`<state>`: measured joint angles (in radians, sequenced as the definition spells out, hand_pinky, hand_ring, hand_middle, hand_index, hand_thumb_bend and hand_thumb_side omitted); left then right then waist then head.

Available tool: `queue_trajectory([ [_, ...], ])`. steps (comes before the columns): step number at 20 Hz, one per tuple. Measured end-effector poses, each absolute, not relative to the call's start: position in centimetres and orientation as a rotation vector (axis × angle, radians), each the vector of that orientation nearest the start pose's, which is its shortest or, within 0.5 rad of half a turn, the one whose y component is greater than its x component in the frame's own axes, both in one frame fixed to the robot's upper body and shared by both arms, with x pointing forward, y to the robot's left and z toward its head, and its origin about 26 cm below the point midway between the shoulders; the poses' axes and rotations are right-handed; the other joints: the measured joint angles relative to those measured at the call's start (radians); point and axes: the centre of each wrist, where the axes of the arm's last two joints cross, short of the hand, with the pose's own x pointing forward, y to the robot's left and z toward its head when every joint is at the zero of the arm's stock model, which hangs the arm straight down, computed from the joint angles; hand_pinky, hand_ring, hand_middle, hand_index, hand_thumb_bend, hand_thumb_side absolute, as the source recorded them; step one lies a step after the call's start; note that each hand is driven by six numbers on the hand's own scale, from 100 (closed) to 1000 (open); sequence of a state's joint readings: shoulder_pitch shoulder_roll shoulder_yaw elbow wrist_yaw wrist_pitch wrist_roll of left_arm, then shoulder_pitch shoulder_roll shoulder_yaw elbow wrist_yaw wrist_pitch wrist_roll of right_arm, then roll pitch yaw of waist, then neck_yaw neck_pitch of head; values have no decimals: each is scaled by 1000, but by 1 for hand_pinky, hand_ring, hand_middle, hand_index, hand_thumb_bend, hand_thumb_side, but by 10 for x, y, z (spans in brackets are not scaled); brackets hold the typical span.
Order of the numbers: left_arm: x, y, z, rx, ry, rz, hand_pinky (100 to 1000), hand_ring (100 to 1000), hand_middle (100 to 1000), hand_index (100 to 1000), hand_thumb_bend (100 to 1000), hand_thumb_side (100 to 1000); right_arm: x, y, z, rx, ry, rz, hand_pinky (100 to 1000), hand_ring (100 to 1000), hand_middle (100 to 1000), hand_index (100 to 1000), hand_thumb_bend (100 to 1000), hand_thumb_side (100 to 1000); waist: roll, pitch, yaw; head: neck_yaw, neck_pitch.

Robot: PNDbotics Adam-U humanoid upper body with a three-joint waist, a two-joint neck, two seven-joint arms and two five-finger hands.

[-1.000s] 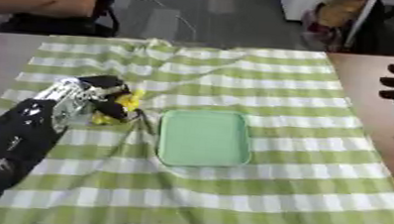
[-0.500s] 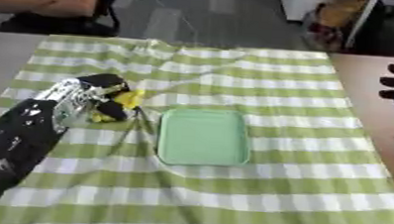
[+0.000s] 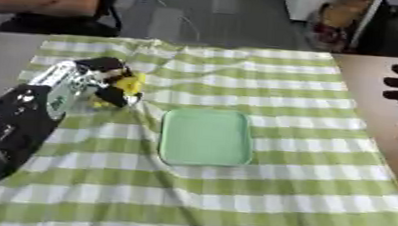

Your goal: Pick up objects on the table and place them in the box.

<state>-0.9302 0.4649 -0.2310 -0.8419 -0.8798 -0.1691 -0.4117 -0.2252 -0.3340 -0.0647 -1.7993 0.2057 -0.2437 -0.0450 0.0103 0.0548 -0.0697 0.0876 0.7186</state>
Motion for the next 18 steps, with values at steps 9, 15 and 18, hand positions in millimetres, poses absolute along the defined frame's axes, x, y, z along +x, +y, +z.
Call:
queue_trajectory([
  [9,476,298,224,839,-1280,-1538,100,100,140,319,100,519,315,-302,137,-459,-2231,446,692,749,780,887,100,834,6,-11,5,-2,0],
  [15,476,297,226,836,-1271,-1546,100,100,140,319,100,520,315,-302,137,-459,-2231,447,692,749,780,887,100,834,6,-11,5,-2,0],
  [18,475,299,227,842,-1266,-1545,100,100,140,319,100,520,315,-302,137,-460,-2231,447,693,750,780,887,100,834,6,-11,5,-2,0],
])
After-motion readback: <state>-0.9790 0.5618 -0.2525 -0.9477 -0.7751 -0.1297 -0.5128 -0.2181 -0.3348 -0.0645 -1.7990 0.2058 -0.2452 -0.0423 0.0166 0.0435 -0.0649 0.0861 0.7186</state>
